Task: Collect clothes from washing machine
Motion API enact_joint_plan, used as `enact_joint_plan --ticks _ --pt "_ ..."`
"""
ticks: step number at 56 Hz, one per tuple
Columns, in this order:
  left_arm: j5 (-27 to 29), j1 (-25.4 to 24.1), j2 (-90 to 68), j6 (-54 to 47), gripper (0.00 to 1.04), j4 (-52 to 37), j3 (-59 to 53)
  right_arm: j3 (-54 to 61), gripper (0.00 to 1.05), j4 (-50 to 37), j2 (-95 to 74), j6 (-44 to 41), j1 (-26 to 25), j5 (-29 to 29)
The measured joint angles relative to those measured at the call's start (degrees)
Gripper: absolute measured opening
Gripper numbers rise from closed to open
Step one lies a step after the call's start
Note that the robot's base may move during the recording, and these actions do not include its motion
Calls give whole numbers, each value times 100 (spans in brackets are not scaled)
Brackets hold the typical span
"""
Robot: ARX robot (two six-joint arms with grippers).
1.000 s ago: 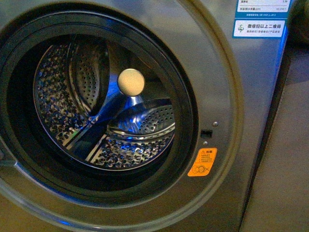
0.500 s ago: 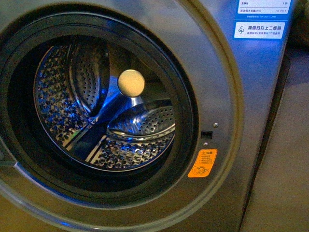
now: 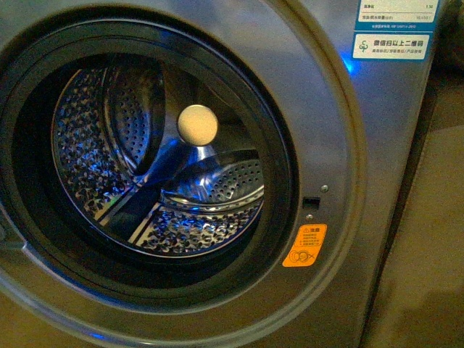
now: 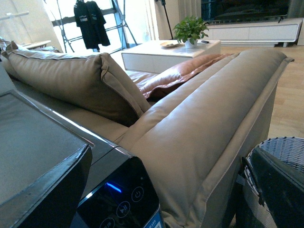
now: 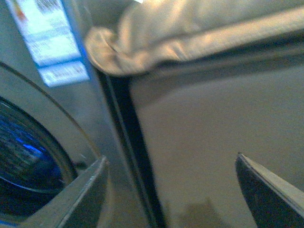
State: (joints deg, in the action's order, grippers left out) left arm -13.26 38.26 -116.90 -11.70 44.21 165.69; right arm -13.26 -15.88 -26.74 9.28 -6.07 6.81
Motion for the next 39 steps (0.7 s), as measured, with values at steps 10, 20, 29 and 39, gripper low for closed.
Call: enact_joint_plan --ticks 10,20,29,39 --pt "2 0 0 13 88 0 0 411 42 260 407 -780 579 -636" --pt "98 0 7 57 103 48 9 734 3 321 807 -887 584 -673" --pt "197 -7 7 90 92 79 9 896 2 422 1078 -907 586 -673" --pt "459 -105 17 192 98 94 9 1027 2 566 1355 -907 586 -673"
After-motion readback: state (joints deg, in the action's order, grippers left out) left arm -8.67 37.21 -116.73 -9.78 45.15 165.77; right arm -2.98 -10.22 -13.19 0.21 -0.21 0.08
